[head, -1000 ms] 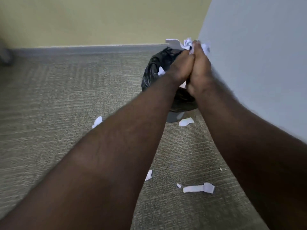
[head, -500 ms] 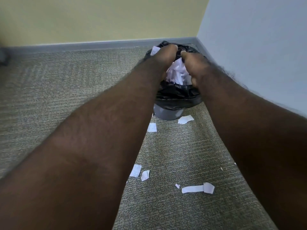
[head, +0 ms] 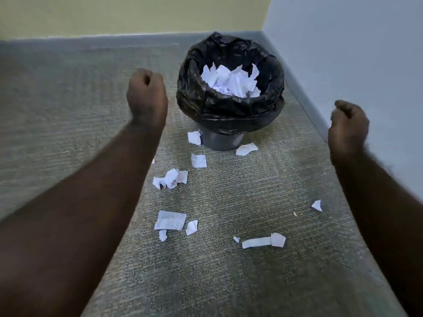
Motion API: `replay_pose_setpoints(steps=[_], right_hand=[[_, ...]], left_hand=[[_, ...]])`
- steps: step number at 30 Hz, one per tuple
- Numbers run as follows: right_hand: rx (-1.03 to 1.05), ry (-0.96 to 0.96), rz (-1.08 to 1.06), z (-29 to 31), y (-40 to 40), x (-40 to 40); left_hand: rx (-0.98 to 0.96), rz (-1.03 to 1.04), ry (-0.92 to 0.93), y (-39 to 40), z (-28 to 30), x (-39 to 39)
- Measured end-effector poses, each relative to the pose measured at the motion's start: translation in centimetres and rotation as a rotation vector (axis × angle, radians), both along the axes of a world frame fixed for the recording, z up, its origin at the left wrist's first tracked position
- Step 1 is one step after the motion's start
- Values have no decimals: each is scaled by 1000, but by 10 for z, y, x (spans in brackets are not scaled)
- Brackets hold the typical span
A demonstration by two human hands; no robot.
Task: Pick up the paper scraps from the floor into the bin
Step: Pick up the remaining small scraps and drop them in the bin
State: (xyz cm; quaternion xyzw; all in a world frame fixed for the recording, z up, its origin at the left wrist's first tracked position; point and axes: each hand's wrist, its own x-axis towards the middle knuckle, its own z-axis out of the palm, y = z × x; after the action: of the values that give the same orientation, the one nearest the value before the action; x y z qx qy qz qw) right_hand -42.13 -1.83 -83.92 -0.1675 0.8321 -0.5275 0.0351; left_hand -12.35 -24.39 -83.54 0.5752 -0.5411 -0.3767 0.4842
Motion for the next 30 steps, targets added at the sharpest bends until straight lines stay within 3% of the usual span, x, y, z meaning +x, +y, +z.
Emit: replay_pose_setpoints(steps=[5,8,9,11,13,16,21,24,27,30], right_hand=[[598,-168,81,-80,105,-22],[837,8,262,-152,152,-28],[842,87,329,-178,164,-32],[845,43,257,-207,174,-22],[866,63,182,-179,155,17],[863,247,221,-172,148,36],[983,312,285,-175,145,23],[935,324,344,-168,136,18],[880,263,279,-164,127,13],[757,270,284,-157,100,15]], left_hand=[[127,-175,-377,21,-61,30],[234,-418,-584,36,-86,25],[250,-477,-656,40,-92,20],[250,-584,-742,43,-102,11],[218,-677,-766,44,-105,-2],[108,-758,-803,47,-107,-21],[195,-733,-767,43,-137,-41],[190,-700,-775,36,-145,-45],[152,-845,-873,31,-148,-49],[114,-925,-829,29,-151,-49]])
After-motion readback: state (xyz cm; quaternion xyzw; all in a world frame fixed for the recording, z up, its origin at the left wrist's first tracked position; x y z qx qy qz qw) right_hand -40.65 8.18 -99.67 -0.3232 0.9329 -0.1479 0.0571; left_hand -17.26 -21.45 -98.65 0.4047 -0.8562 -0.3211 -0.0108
